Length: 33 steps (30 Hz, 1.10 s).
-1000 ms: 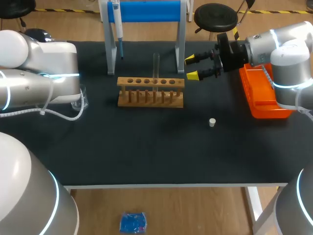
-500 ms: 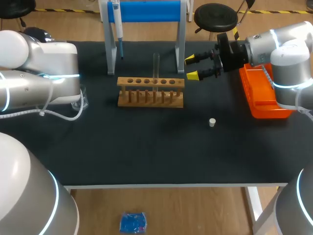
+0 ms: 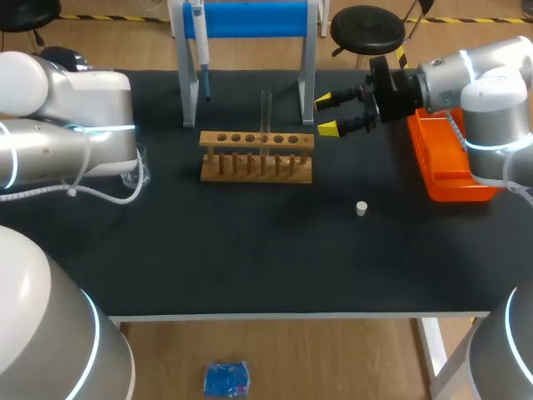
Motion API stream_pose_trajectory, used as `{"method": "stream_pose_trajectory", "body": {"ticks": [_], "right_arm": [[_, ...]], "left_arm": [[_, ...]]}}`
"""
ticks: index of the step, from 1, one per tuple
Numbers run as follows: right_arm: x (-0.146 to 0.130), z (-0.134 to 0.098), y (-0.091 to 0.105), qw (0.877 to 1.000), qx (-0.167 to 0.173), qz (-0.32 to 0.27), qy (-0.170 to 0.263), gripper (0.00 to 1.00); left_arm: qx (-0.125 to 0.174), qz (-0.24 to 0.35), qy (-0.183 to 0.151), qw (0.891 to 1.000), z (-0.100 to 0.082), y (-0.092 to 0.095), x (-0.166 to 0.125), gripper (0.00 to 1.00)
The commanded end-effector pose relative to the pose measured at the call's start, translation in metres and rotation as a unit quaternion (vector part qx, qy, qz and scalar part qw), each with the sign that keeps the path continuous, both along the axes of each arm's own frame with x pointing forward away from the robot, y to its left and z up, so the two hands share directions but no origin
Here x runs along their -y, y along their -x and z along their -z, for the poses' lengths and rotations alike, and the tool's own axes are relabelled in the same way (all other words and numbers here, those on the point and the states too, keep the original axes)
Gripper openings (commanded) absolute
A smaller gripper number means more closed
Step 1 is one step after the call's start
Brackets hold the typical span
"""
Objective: Invert the test tube, pick up the pipette, mount the tip to pipette, aspirate from beaker and dispense into the tube, eject the tip, return the pipette, and cap with the stopper.
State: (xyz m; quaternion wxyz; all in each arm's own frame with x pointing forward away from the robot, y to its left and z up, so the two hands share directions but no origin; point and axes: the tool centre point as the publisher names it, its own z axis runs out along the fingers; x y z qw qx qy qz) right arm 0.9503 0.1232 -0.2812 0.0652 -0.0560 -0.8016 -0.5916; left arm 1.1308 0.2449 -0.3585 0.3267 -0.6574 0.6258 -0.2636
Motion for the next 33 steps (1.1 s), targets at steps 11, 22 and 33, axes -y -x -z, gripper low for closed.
{"method": "stream_pose_trajectory", "body": {"ticks": [11,22,33], "right_arm": [[0.0000,0.0000,0.0005,1.000,0.001,0.001,0.000,1.00],[0.0000,0.0000,0.0005,1.000,0.001,0.001,0.000,1.00],[0.0000,0.0000,0.0005,1.000,0.001,0.001,0.000,1.00]], "left_arm": [[-0.002,-0.005,0.008,1.000,0.0012,-0.0003,-0.0004,0.12],[-0.006,-0.007,0.007,1.000,0.0033,0.0011,-0.0012,0.00],[-0.003,-0.008,0.009,1.000,0.0012,0.0040,-0.0023,0.00]]}}
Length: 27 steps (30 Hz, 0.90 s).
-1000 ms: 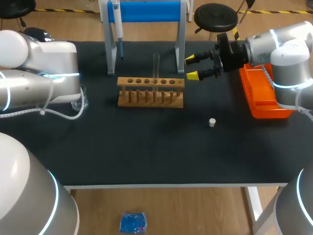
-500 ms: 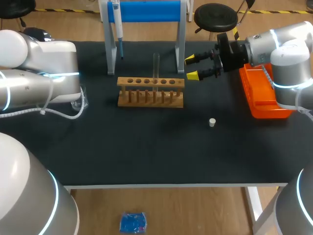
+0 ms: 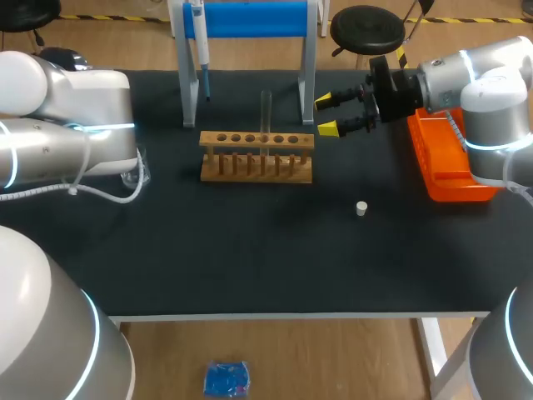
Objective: Invert the test tube, pick up the pipette, mount the tip to pipette, aspirate from beaker and dispense into the tube, eject the tip, return the pipette, and cap with the stopper.
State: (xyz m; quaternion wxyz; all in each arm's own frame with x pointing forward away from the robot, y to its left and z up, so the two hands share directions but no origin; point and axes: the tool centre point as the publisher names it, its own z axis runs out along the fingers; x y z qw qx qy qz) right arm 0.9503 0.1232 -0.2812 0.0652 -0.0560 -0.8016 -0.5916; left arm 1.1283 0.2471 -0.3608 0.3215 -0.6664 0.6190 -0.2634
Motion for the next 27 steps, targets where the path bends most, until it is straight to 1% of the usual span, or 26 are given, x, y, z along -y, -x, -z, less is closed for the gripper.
{"method": "stream_pose_trajectory", "body": {"ticks": [1,11,27], "right_arm": [[0.000,0.000,0.001,1.000,0.001,0.001,0.000,1.00],[0.000,0.000,0.001,1.000,0.001,0.001,0.000,1.00],[0.000,0.000,0.001,1.000,0.001,0.001,0.000,1.00]], "left_arm": [[0.001,0.000,0.001,1.000,-0.002,0.002,0.000,0.00],[0.011,-0.001,0.000,1.000,-0.014,0.004,0.000,0.00],[0.028,0.002,-0.014,1.000,-0.035,0.006,0.003,0.00]]}}
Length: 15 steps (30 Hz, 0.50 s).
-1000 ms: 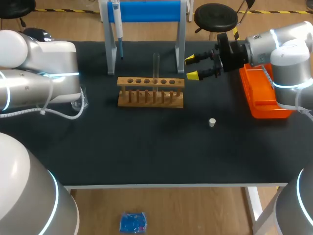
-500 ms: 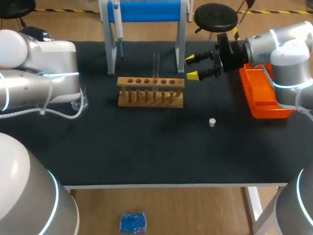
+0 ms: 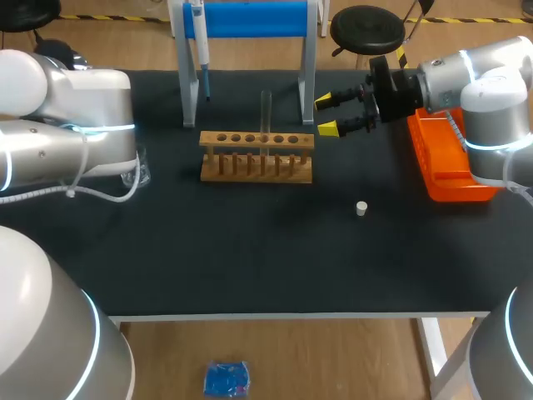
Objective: Invert the test tube, pick up the pipette, mount the tip to pipette, aspirate from beaker and dispense into the tube, eject the tip, return the pipette, and cap with the stopper.
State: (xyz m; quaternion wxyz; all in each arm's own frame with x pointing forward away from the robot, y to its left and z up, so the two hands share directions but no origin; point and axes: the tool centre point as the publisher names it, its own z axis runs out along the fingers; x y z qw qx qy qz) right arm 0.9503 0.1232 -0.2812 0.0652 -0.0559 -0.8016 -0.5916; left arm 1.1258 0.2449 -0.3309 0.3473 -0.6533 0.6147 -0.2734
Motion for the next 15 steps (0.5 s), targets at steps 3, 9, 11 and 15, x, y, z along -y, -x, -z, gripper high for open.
{"method": "stream_pose_trajectory", "body": {"ticks": [3,9,11,15], "right_arm": [[0.000,0.000,0.001,1.000,0.001,0.001,0.000,1.00],[0.000,0.000,0.001,1.000,0.001,0.001,0.000,1.00],[0.000,0.000,0.001,1.000,0.001,0.001,0.000,1.00],[0.000,0.000,0.001,1.000,0.001,0.001,0.000,1.00]], "left_arm": [[0.005,-0.001,-0.003,1.000,-0.010,0.004,0.001,0.00],[0.017,-0.002,-0.005,1.000,-0.023,0.005,0.004,0.00],[0.021,-0.001,-0.006,1.000,-0.028,0.006,0.004,0.00],[0.029,0.001,-0.004,1.000,-0.040,0.009,0.006,0.00]]}}
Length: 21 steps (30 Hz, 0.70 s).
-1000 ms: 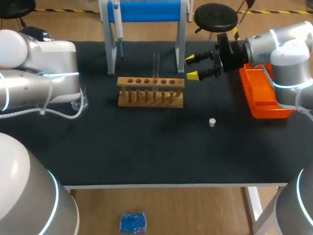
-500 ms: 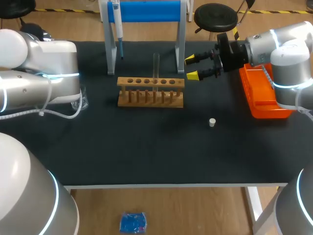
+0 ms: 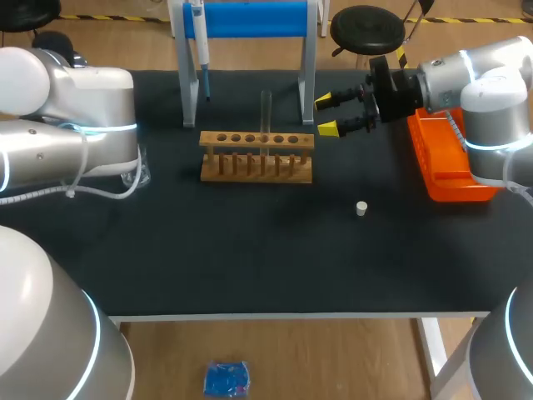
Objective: Invert the test tube, pick up the pipette, mount the tip to pipette, aspirate from beaker and dispense into the tube, eject the tip, return the pipette, and cap with the stopper.
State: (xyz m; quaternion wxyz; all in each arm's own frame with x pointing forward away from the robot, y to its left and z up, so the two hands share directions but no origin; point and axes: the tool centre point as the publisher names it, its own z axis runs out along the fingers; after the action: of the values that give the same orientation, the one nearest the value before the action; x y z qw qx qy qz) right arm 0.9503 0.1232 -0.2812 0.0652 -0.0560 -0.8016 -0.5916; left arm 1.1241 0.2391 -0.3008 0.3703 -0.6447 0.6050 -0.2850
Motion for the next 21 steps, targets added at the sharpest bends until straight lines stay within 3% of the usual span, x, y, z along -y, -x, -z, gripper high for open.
{"method": "stream_pose_trajectory", "body": {"ticks": [1,5,11,15,19,21], "right_arm": [[0.000,0.000,0.001,1.000,0.001,0.001,0.000,1.00],[0.000,0.000,0.001,1.000,0.001,0.001,0.000,1.00],[0.000,0.000,0.001,1.000,0.001,0.001,0.000,1.00],[0.000,0.000,0.001,1.000,0.001,0.001,0.000,1.00],[0.000,0.000,0.001,1.000,0.001,0.001,0.000,1.00],[0.000,0.000,0.001,1.000,0.001,0.001,0.000,1.00]], "left_arm": [[0.003,0.005,0.004,1.000,-0.015,0.010,0.001,0.00],[0.001,0.019,-0.005,1.000,-0.037,0.020,0.006,0.00],[-0.021,0.096,0.025,0.995,-0.079,0.052,0.014,0.00],[-0.036,0.173,0.034,0.984,-0.104,0.079,0.027,0.00],[-0.020,0.280,0.036,0.959,-0.129,0.113,0.044,0.00],[-0.020,0.280,0.036,0.959,-0.129,0.113,0.044,0.00]]}}
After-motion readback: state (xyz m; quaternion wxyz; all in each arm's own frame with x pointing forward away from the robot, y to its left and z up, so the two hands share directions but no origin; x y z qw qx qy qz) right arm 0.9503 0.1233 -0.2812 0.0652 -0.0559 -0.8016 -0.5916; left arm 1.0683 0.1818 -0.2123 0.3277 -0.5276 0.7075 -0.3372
